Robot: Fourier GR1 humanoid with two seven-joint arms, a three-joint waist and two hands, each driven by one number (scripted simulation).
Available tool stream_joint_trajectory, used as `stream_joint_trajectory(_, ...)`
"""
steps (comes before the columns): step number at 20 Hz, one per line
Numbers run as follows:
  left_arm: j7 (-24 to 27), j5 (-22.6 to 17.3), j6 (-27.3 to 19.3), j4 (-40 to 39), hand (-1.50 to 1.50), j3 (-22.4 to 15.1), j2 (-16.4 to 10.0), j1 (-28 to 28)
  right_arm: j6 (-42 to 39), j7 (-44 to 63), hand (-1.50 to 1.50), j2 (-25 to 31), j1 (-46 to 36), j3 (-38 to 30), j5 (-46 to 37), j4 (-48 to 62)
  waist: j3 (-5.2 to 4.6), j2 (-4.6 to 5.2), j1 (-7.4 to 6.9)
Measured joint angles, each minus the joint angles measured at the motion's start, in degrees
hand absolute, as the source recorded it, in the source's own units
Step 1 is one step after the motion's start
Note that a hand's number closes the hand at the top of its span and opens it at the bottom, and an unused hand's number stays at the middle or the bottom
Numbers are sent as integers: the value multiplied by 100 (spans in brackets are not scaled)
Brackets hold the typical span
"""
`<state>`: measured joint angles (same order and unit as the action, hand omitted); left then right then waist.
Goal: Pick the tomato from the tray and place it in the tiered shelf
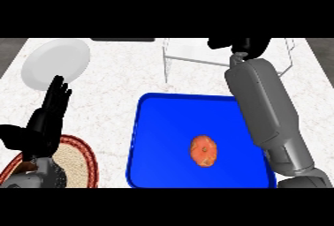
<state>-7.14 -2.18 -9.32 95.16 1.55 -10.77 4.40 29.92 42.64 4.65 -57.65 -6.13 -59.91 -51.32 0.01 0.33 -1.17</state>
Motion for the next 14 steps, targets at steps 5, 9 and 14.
stream_joint_trajectory(5, -132, 65, -18, 40, 0, 1, 10, 100, 347, -555, -150, 60, -290, -450, 574, 745, 0, 7, -13)
stream_joint_trajectory(9, -113, 116, -35, -21, 0, 29, 43, 157, 390, -1045, -150, 130, -491, -689, 982, 1231, 0, 6, -6)
stream_joint_trajectory(14, -329, 143, -52, 195, 0, 17, 74, 148, 518, -1700, -150, 176, -640, -881, 1392, 1529, 1, 2, -5)
